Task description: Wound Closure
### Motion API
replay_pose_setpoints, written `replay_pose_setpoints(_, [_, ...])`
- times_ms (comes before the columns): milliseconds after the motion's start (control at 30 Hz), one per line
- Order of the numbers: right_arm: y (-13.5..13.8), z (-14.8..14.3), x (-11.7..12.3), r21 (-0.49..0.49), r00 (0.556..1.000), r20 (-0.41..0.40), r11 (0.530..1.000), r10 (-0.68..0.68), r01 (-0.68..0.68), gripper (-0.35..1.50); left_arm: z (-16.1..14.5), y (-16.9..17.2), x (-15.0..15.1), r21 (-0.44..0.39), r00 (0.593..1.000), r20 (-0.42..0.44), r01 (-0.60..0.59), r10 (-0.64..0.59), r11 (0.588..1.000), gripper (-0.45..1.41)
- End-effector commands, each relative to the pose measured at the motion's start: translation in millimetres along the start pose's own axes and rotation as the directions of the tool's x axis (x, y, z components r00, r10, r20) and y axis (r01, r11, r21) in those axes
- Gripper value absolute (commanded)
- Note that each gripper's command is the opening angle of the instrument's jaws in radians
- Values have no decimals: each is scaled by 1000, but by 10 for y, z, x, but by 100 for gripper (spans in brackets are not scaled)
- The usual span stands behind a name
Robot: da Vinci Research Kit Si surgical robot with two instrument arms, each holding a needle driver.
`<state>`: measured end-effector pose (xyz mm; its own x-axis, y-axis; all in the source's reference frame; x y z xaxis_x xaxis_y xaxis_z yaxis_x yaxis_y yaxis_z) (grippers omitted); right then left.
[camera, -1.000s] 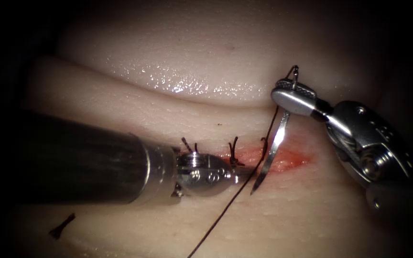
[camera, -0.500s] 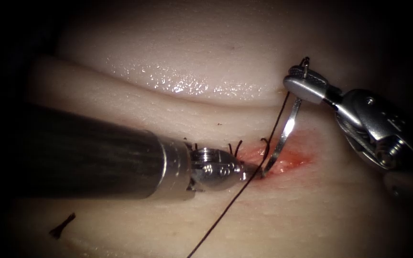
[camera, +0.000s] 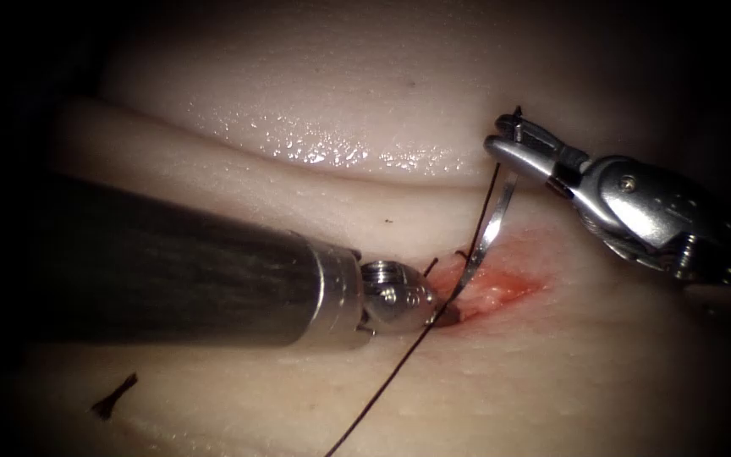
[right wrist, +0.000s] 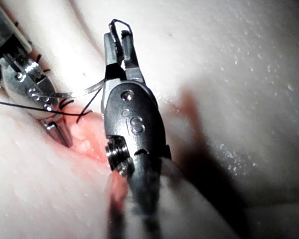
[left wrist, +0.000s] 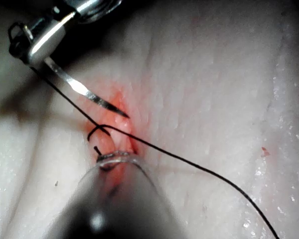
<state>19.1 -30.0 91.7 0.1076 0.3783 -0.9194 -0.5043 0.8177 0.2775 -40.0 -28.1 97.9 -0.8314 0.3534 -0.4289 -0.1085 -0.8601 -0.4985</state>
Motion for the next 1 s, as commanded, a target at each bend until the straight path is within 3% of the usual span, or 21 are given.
replay_pose_setpoints(33, [4,10,-10,10,1000,23,1000,-15,15,-35,8,3,-1,-9,1000,-1,1,-1,1000,-45])
replay_pose_setpoints(133, [8,13,-17,10,999,34,1000,-23,23,-35,3,6,-3,-23,1000,-4,8,-8,1000,-45])
replay_pose_setpoints(200, [9,15,-22,10,999,37,1000,-29,29,-35,-1,8,-4,-30,1000,-6,15,-15,999,-35])
replay_pose_setpoints(400, [-5,21,-37,60,993,101,997,-61,55,-35,-10,13,2,-35,1000,-7,16,-17,999,-23])
replay_pose_setpoints(533, [-11,25,-36,59,993,103,997,-62,56,-35,-12,16,5,-32,1000,-6,18,-18,999,-18])
replay_pose_setpoints(1000, [-28,23,-57,111,985,92,985,-144,134,-35,-27,20,-5,-37,1000,-4,3,-3,999,-25])
